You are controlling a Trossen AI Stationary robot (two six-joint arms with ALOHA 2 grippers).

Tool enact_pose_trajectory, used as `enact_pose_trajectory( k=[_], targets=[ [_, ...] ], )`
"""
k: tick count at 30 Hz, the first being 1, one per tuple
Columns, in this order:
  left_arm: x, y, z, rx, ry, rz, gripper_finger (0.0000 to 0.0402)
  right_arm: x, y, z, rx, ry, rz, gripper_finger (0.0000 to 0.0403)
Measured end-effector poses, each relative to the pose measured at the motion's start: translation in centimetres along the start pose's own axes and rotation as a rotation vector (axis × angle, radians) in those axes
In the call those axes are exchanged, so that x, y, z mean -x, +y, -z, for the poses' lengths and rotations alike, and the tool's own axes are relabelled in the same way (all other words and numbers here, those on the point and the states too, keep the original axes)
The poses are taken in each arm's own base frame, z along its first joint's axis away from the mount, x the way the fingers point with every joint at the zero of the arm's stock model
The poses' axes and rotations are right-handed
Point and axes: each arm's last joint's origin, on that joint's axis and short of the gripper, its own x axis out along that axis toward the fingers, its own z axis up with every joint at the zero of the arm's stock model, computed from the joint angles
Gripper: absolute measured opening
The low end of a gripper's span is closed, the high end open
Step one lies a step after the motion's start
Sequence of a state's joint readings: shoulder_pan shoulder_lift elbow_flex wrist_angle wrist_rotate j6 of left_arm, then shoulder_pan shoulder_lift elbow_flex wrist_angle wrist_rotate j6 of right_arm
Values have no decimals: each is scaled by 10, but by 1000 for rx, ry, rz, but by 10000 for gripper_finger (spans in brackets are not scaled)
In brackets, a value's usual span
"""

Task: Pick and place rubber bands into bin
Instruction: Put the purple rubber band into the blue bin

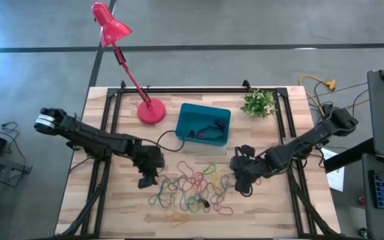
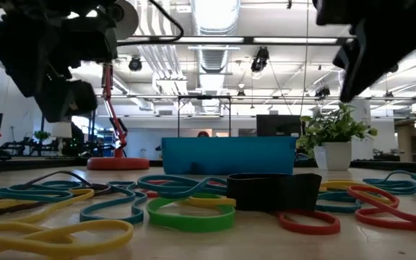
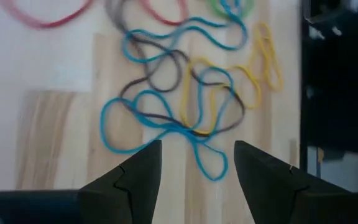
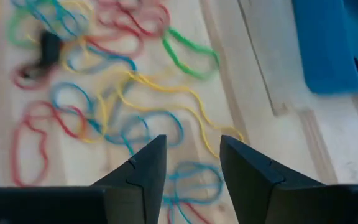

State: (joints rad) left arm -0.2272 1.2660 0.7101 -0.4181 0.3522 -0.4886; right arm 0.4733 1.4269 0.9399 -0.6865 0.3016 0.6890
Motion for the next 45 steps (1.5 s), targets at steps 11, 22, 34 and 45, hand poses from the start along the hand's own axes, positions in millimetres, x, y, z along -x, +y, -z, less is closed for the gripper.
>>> enact_pose_trajectory(
  k=[11,22,34,45],
  targets=[
    [-31,3,-9,283,-39,-51,185,-5,-8,32,4,55,117,128],
    [-59,11,-13,394,13,-122,185,13,-23,50,-31,-15,95,120],
    [-62,15,-10,402,14,-156,93,25,-32,50,-39,-111,120,106],
    [-62,18,-9,393,-9,-205,2,19,-34,55,-53,-96,136,90]
  ],
)
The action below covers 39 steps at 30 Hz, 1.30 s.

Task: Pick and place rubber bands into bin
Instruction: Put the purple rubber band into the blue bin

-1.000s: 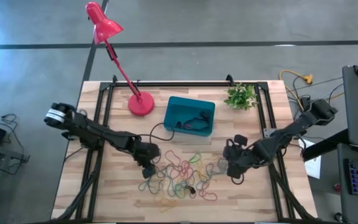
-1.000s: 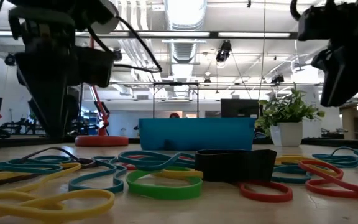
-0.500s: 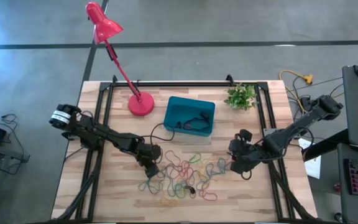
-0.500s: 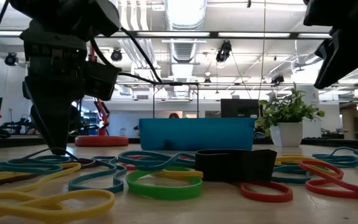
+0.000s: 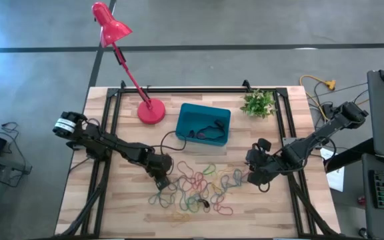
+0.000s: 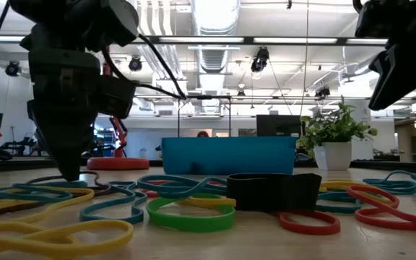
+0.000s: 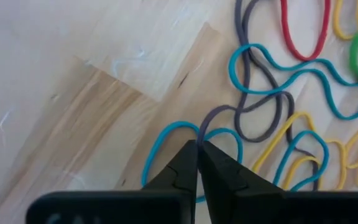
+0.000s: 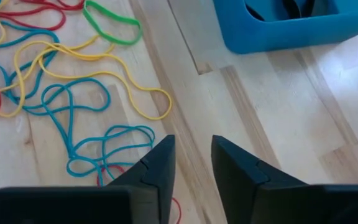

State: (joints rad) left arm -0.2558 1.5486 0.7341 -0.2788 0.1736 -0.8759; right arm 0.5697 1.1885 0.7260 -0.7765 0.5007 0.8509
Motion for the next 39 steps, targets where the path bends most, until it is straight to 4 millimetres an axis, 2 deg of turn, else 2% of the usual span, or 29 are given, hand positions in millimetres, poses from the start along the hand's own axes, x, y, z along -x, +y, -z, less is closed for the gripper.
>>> enact_pose_trajectory(
  k=[6,12,24,29,33,39],
  targets=[
    [9,-6,-3,-22,-31,30,0,0,0,0,-6,1,1,81],
    [32,-19,-10,-102,-122,96,0,-1,0,1,-4,0,0,74],
    [98,-46,-32,-368,-489,185,0,-1,0,-1,-31,-25,11,72],
    [117,-55,-43,-496,-653,212,0,-1,1,-1,-62,-32,3,68],
    [126,-57,-54,-555,-759,207,0,-1,2,-2,-86,-36,-3,72],
    [129,-44,-75,-541,-890,61,0,0,2,-3,-132,-41,-10,68]
  ],
)
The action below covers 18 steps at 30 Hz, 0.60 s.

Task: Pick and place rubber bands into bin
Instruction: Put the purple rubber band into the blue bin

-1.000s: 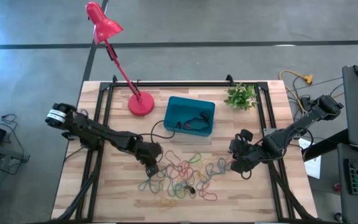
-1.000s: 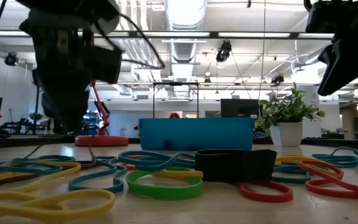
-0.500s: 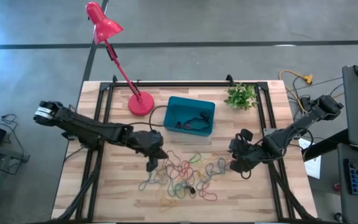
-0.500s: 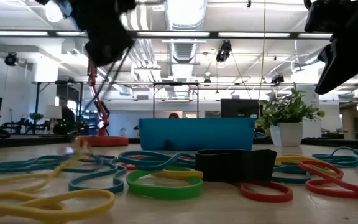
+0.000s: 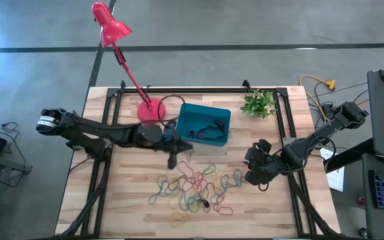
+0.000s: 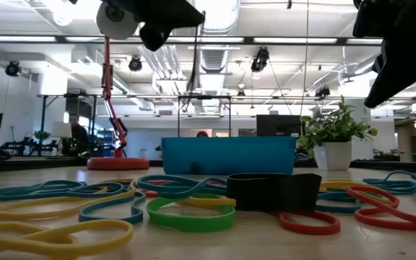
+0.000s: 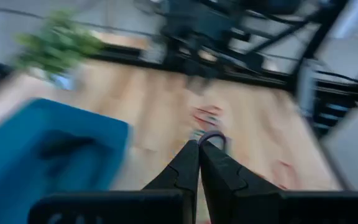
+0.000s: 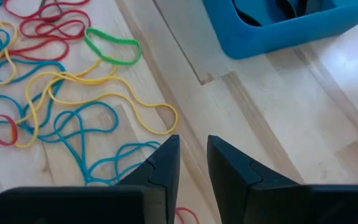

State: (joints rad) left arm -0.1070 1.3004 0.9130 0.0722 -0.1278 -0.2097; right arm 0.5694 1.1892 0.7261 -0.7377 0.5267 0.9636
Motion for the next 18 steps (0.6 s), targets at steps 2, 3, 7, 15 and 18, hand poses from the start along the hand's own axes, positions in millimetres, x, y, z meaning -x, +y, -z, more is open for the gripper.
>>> enact_pose_trajectory(
  k=[2,3,7,15,18],
  targets=[
    [-3,10,-3,-11,-29,-56,0,0,1,-1,-12,-6,-9,66],
    [-5,17,-4,-12,-40,-84,0,0,2,-1,-18,-12,-16,65],
    [-12,45,-5,13,-42,-180,0,0,5,-4,-39,-32,-46,64],
    [-28,100,8,63,26,-356,0,2,14,-11,-101,-92,-134,62],
    [-34,114,15,77,56,-394,0,2,17,-14,-126,-117,-169,61]
  ],
)
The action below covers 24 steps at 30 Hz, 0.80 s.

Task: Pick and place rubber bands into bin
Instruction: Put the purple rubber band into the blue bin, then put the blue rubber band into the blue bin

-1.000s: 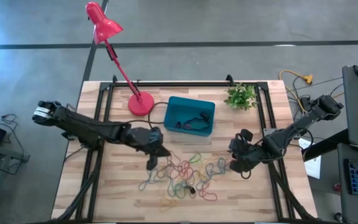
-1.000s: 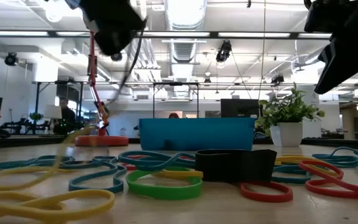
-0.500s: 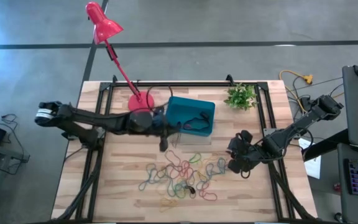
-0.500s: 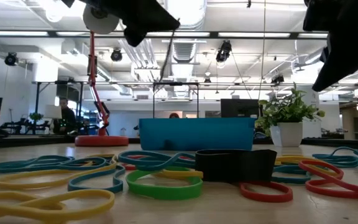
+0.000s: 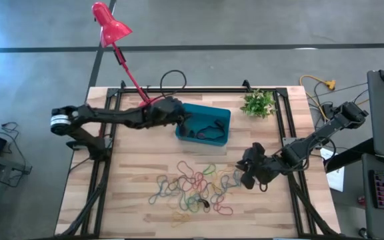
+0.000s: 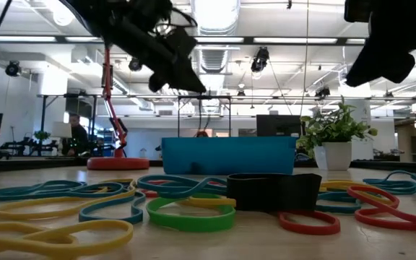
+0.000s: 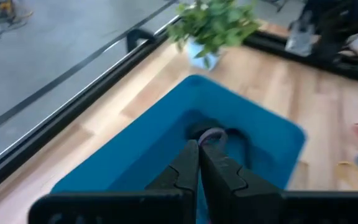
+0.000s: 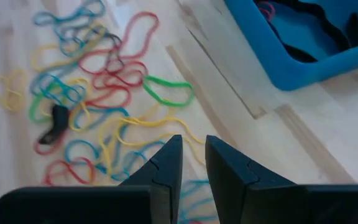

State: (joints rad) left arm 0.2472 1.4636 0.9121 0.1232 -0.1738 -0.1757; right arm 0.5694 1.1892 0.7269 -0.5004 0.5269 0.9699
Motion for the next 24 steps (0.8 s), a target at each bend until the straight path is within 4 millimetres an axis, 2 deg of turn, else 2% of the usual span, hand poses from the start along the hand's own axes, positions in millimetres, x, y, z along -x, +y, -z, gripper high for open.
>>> enact_pose_trajectory(
  k=[5,10,14,18,24],
  targets=[
    [-12,6,11,0,58,-14,2,0,2,-1,-15,-12,-22,71],
    [-18,6,16,-3,82,9,34,0,3,-1,-12,22,-45,101],
    [-18,6,17,-5,100,7,71,-1,4,3,19,93,-88,126],
    [-13,6,17,-7,119,6,103,-9,3,14,78,221,-128,142],
    [-7,7,17,-13,154,2,137,-26,5,25,109,275,-75,148]
  ],
)
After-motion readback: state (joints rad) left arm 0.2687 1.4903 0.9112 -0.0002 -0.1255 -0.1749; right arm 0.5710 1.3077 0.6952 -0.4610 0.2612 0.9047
